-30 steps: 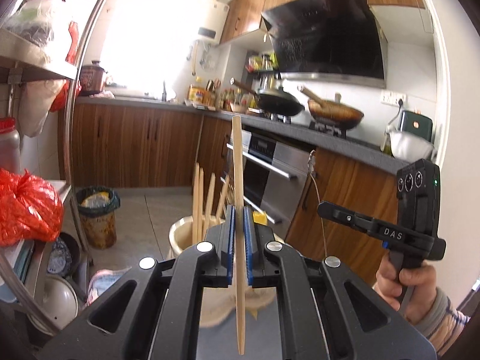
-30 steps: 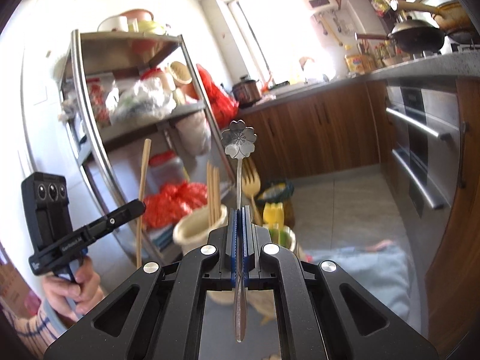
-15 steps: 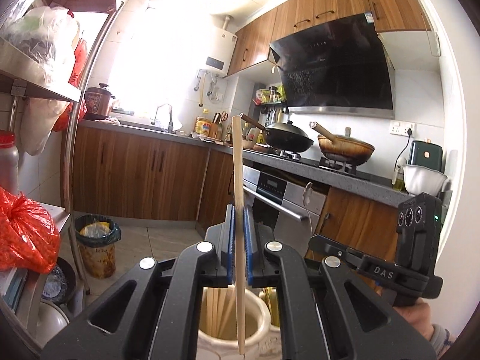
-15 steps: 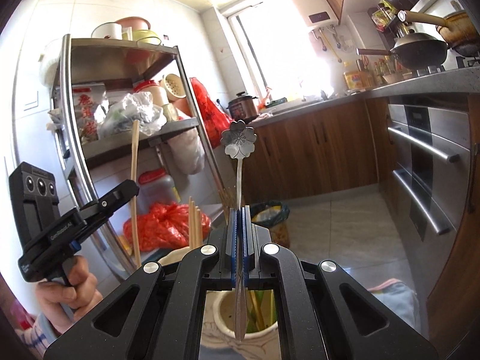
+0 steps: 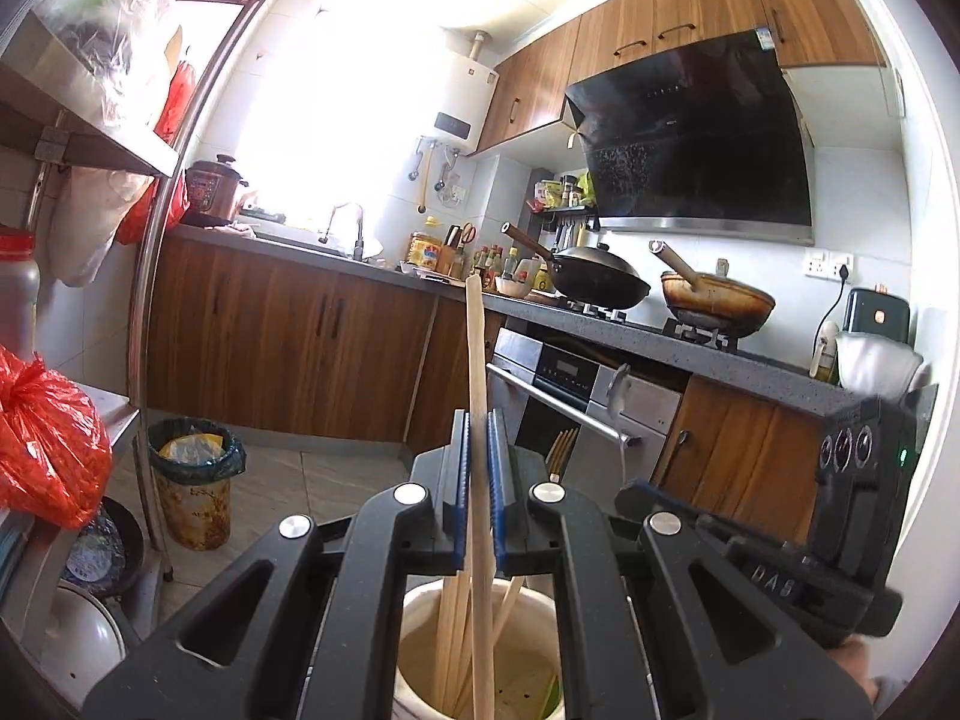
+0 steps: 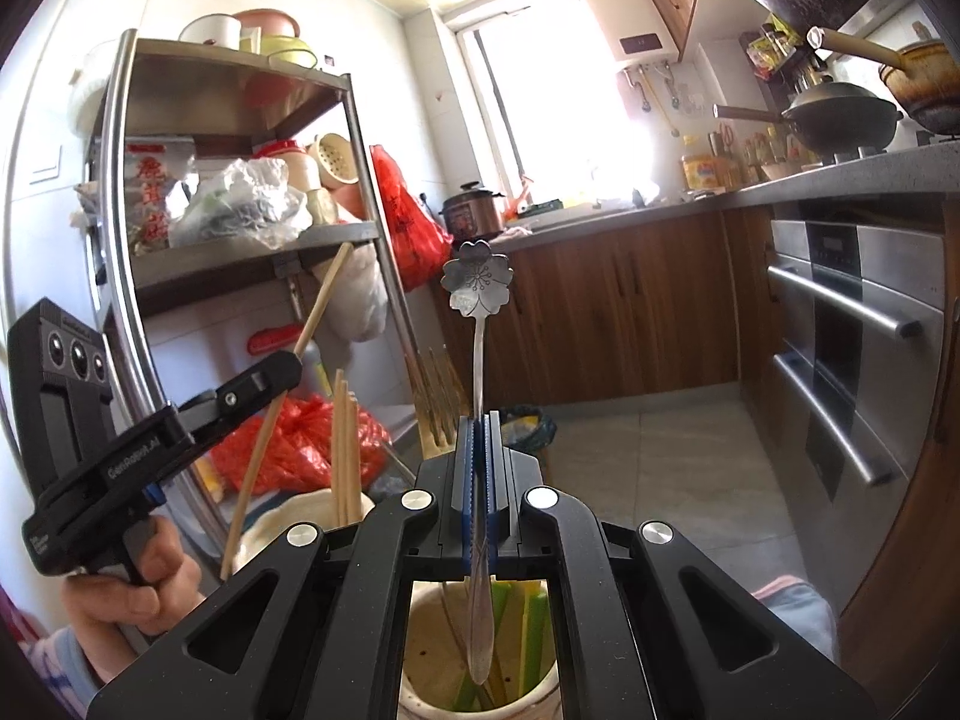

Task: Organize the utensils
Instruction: 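Lower the chopstick and silver spoon into the holder cups with both tools, then open both tools and withdraw them back from the holder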

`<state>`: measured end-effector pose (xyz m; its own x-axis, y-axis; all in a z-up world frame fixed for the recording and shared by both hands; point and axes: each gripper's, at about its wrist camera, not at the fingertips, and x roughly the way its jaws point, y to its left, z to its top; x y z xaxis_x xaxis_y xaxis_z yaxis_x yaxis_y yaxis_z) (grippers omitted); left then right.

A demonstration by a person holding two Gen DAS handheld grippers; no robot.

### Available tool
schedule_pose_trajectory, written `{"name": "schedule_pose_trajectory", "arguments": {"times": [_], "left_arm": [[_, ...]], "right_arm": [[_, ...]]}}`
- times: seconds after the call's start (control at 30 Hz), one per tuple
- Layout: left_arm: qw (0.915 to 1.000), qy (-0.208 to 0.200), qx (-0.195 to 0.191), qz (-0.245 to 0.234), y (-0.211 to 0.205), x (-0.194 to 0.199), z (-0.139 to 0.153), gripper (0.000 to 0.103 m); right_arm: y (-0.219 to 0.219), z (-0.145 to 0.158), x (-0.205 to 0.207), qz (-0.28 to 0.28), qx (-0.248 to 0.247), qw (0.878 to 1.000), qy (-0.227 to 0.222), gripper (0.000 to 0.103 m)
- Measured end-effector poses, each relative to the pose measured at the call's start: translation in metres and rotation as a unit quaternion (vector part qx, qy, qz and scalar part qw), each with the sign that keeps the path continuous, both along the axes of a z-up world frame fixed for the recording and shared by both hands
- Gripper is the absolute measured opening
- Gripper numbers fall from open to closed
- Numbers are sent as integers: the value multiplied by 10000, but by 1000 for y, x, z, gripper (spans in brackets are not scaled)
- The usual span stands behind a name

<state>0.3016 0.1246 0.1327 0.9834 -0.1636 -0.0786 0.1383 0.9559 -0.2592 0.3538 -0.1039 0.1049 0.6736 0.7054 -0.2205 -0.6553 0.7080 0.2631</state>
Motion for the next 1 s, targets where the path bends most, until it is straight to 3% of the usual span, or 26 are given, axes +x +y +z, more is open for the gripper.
{"name": "schedule_pose_trajectory", "arguments": {"times": [0.17, 0.33, 0.63, 1.0], "left_arm": [[9996, -162, -210, -20, 7, 1, 11, 6], [9995, -272, -145, 42, 2, 8, 11, 6], [9990, -326, 259, 188, -17, 1, -12, 6], [9962, 220, 806, 258, -34, -16, -35, 6]], "right_arm": [[-2, 1, -1, 53, 83, 9999, 30, 4], [4, -1, -4, 86, -21, 10000, -11, 4], [8, -6, -10, 79, -194, 9997, -112, 4], [3, -20, -16, 57, -393, 9992, 100, 4]]}}
